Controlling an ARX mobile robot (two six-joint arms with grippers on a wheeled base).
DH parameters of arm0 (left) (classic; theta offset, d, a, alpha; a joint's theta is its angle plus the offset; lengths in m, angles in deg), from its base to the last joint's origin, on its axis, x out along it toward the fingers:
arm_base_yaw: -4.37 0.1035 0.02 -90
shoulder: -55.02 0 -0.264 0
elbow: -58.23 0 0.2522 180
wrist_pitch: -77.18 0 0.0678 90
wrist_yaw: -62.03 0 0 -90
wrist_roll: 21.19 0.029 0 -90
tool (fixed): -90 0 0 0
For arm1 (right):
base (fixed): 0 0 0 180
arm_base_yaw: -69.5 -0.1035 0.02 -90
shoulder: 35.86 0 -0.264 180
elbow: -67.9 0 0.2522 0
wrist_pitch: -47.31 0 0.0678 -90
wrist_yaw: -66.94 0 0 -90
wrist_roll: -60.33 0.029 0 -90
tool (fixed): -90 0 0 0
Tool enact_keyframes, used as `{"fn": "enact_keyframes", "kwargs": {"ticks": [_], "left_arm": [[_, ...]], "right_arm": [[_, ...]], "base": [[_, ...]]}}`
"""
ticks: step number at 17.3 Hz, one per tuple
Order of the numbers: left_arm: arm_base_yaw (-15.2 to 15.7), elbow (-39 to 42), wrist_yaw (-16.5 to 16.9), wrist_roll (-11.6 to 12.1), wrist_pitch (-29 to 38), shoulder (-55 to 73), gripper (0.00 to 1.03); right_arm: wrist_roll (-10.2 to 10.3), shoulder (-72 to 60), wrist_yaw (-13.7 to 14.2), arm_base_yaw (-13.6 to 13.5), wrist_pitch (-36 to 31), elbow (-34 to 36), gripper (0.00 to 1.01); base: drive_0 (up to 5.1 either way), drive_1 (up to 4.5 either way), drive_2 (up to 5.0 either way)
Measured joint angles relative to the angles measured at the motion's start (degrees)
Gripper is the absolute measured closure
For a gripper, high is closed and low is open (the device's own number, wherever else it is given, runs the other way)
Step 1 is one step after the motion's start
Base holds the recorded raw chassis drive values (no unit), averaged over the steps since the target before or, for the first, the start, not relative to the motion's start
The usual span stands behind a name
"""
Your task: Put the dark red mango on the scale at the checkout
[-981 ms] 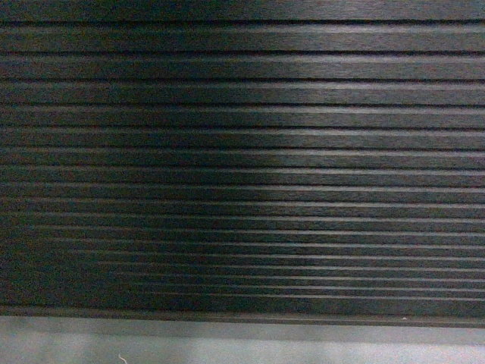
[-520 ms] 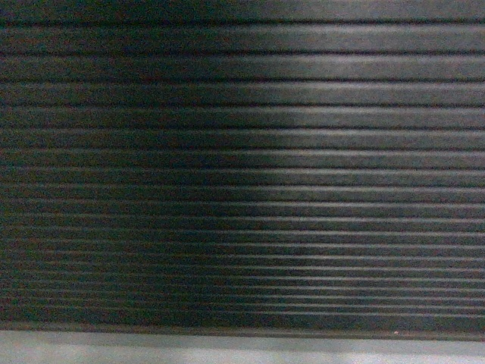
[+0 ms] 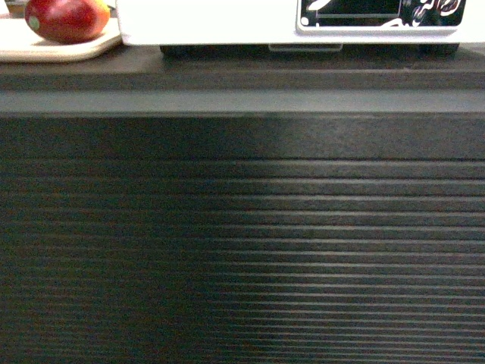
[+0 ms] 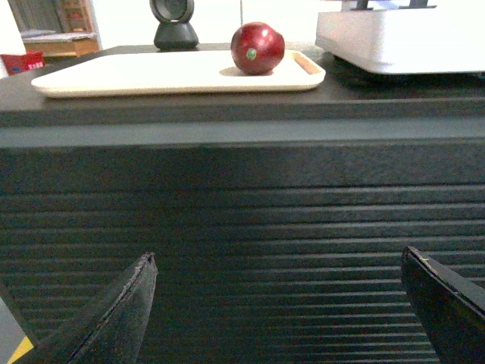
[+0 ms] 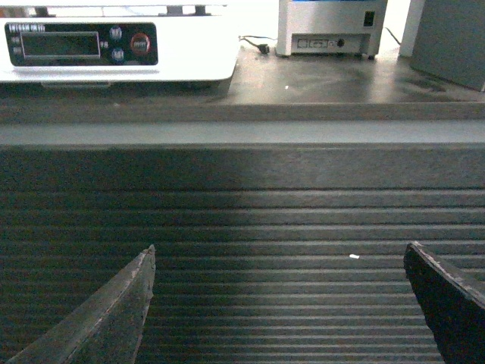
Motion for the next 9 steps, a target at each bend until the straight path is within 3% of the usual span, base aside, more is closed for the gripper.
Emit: {"fn": "enact_keyframes", "kwargs": {"ticks": [9], "left_arm": [[0.0, 0.0, 0.0, 0.0, 0.0, 0.0, 0.05]], "right_arm": [[0.0, 0.0, 0.0, 0.0, 0.0, 0.0, 0.03]], "base": [[0.0, 0.0, 0.0]]}}
